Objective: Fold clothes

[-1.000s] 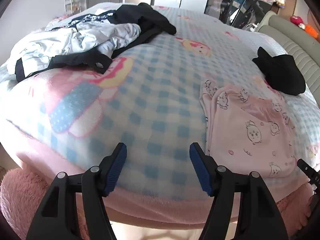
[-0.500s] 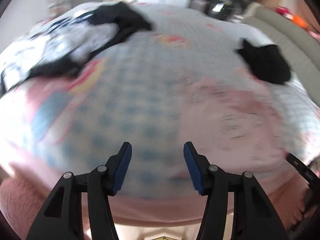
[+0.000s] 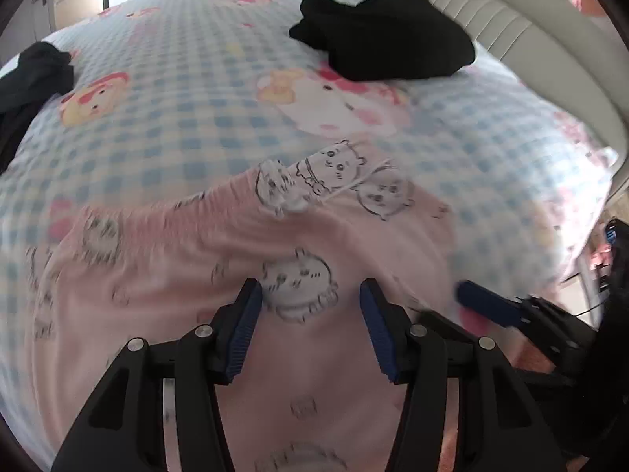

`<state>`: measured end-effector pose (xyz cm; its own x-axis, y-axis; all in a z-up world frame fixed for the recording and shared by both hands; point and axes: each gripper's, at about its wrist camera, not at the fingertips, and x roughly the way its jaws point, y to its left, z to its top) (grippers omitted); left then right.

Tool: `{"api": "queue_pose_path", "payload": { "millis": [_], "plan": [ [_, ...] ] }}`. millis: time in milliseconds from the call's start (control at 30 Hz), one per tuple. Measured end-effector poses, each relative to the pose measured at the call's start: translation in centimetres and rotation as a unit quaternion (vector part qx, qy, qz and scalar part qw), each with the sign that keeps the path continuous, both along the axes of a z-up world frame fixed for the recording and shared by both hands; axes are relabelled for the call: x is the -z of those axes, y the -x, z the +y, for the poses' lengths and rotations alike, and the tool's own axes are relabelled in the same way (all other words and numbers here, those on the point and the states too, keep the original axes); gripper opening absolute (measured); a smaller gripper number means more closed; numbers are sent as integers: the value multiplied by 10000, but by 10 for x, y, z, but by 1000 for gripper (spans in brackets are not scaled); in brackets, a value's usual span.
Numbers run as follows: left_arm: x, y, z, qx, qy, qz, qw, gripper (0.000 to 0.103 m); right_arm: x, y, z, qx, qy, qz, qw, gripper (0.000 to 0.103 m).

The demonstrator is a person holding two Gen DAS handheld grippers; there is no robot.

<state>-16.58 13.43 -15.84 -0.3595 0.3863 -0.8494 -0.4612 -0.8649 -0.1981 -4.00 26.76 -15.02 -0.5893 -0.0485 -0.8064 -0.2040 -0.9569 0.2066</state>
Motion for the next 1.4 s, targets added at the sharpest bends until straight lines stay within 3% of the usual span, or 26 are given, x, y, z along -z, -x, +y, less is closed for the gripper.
{"api": "queue_pose_path", "payload": {
  "millis": [167,233,300,333,367,500,567,667,767,867,967,1000,1100,1167,1267,1300,1400],
  "plan": [
    [8,19,-16,-482,-41,26,9988,46,8,-2,10,64,142,13,9999,50],
    [10,24,-24,-688,-82,28,9976,24,10,-3,14,184,210,6,9996,50],
    [10,21,-38,-887,-149,36,9959,20,12,-2,20,296,249,-26,9992,44],
    [10,20,-44,-986,-182,40,9949,20,12,-3,21,324,148,-74,9993,30],
    [9,18,-51,-1045,-251,23,9942,20,13,-3,22,349,34,-125,9993,29],
    [-10,9,-48,-639,-484,136,9967,33,-5,-11,28,393,333,194,9985,30],
    [-20,6,-39,-355,-429,321,9979,33,-20,-10,24,283,426,467,9976,33],
    [-20,16,-29,-178,-534,73,9984,34,-28,1,12,-91,555,547,9969,37],
    [-9,29,-18,-244,-314,-315,9987,37,-19,12,-5,-494,434,323,9973,37],
    [2,36,-14,-358,-596,-688,9952,37,0,11,-10,-534,553,121,9970,37],
    [0,32,-23,-422,-1156,-989,9875,35,8,7,-5,-412,696,78,9967,37],
    [0,30,-26,-460,-1349,-1097,9837,40,8,6,-4,-375,756,99,9964,37],
    [-1,23,-23,-627,-1378,-1099,9823,43,6,5,-1,-275,818,150,9962,37],
    [1,20,-12,-582,-1050,-925,9884,39,5,6,0,-185,821,172,9963,37],
    [5,19,-2,-558,-726,-780,9927,18,1,8,1,14,582,184,9981,37],
    [3,18,-3,-578,-725,-719,9931,10,-3,6,1,75,487,191,9986,37],
    [-1,16,-14,-658,-879,-617,9920,7,-6,9,6,95,343,209,9991,40]
  ]
}}
